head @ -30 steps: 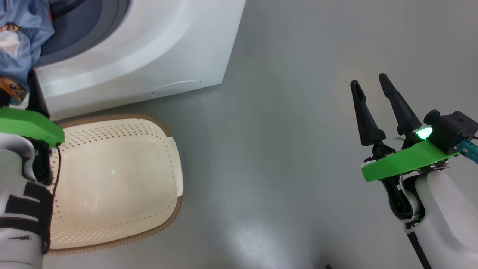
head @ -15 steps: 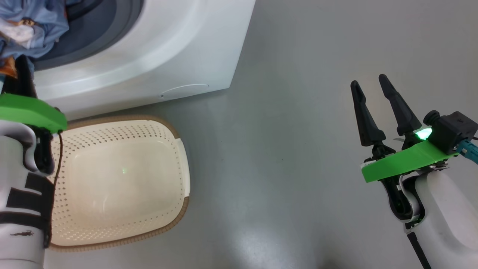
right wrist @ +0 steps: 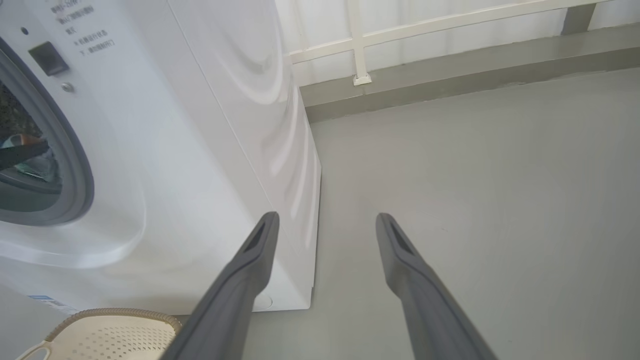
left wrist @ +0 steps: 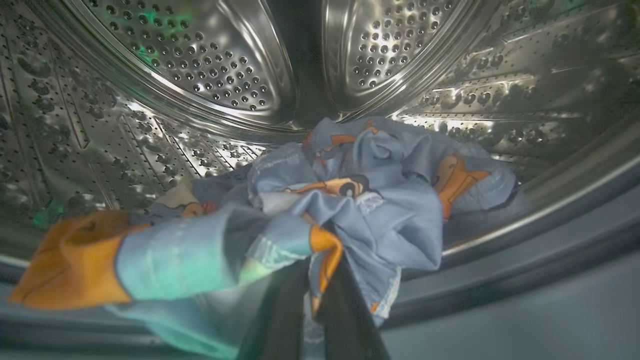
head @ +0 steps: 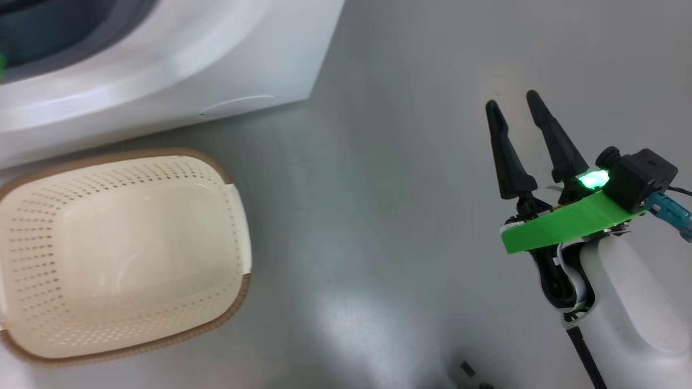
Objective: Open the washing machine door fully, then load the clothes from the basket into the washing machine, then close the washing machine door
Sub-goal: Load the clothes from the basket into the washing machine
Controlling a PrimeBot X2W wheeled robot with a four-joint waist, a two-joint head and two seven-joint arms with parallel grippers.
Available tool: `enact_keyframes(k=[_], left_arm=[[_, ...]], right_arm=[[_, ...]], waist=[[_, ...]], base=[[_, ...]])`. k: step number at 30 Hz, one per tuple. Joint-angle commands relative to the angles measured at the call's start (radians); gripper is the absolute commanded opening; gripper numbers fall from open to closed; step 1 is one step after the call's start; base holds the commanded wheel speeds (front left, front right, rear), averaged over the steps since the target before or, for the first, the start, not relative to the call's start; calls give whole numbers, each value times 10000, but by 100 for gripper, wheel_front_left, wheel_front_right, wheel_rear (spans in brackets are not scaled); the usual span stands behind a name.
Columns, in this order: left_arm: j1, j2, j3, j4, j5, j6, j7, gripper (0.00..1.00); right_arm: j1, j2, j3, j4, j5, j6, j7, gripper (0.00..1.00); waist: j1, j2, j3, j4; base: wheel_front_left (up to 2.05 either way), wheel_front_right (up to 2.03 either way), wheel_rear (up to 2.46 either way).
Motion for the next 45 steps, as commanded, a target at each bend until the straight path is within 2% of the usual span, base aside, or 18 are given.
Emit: enact_keyframes(k=[1, 6, 13, 14, 15, 18, 24, 35, 42, 45], left_arm=[[-439, 654, 138, -127, 58, -21, 196, 0], [-1570, 1102, 85, 107, 100, -30, 833, 0], [-2710, 1373, 41, 785, 88, 143, 1606, 0], [-2841, 1446, 48, 988, 87, 253, 1839, 30], [-2991, 1544, 30, 1194, 120, 357, 2041, 100], [-3281, 1572, -26, 1712, 109, 459, 2573, 100], [-3327, 1411, 17, 2265, -134, 312, 2662, 100], [-2366, 893, 83, 2611, -650, -69, 1532, 100], [-1225, 719, -70, 2595, -870, -176, 723, 100], [-414, 403, -253, 2214, -1179, -192, 221, 100]], right_arm=[[99, 67, 82, -258, 102, 56, -80, 100], [39, 245, 83, -263, 127, 56, -80, 100], [-67, 310, 113, -312, 123, 56, -80, 100], [-71, 308, 120, -307, 121, 56, -80, 100], [-83, 308, 130, -302, 118, 56, -80, 100], [-100, 309, 120, -268, 96, 56, -80, 100], [-150, 221, 112, -194, 57, 56, -80, 100], [-184, -38, 240, -26, 58, 56, -80, 100], [-62, -138, 324, 130, 114, 56, -80, 100], [77, -207, 361, 245, 141, 56, -80, 100]], waist=[[0, 0, 621, -640], [0, 0, 1092, -1150], [0, 0, 1290, -1455], [0, 0, 1296, -1472], [0, 0, 1309, -1490], [0, 0, 1271, -1475], [0, 0, 1008, -1231], [0, 0, 6, -593], [0, 0, -795, -297], [0, 0, -1360, -46]], base=[[0, 0, 0], [0, 0, 0], [0, 0, 0], [0, 0, 0], [0, 0, 0], [0, 0, 0], [0, 0, 0], [0, 0, 0], [0, 0, 0], [0, 0, 0]])
